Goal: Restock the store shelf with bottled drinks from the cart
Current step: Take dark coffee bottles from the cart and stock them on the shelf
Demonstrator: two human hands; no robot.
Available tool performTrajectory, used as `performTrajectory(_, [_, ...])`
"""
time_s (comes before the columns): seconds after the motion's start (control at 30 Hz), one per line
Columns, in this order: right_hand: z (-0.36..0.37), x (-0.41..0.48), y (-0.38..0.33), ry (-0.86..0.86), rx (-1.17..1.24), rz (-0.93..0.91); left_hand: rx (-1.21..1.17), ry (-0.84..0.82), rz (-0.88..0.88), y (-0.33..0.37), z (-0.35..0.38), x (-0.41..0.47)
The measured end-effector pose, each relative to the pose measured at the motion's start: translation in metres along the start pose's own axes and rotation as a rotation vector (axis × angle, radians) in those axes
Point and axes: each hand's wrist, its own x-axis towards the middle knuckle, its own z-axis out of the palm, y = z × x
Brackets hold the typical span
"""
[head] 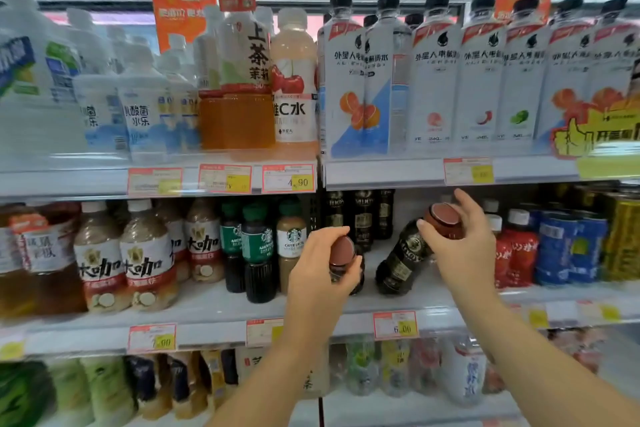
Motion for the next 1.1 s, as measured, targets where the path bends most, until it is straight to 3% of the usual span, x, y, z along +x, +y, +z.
performTrajectory(0.17, [0.017,0.031,0.015,-0.034,0.263,0.189,-0.221,0.107,-0.346,0.003,0.014,0.025])
performTrajectory(0.27, [0.032,0.033,0.027,-0.111,0.156,0.206,-0.282,0.134,-0.46,-0.001,0.025,0.038])
performTrajectory(0.43, [0.051,0.014,0.053,-0.368,-0.123,0.185,-0.36,0.03,-0.492,-0.014,0.042,0.05])
performTrajectory(0.53, [0.052,0.004,0.071,-0.467,-0.163,0.202,-0.307,-0.076,-0.511,-0.025,0.052,0.053])
performTrajectory(0.67, [0.046,0.008,0.078,-0.5,-0.173,0.206,-0.345,-0.13,-0.532,-0.043,0.058,0.054])
performTrajectory(0.9, [0.033,0.025,0.093,-0.56,-0.287,0.191,-0.137,-0.352,-0.659,-0.071,0.075,0.023])
performTrajectory(1.1, [0.044,0.059,0.11,-0.437,-0.504,0.131,-0.163,-0.495,-0.653,-0.083,0.065,0.02])
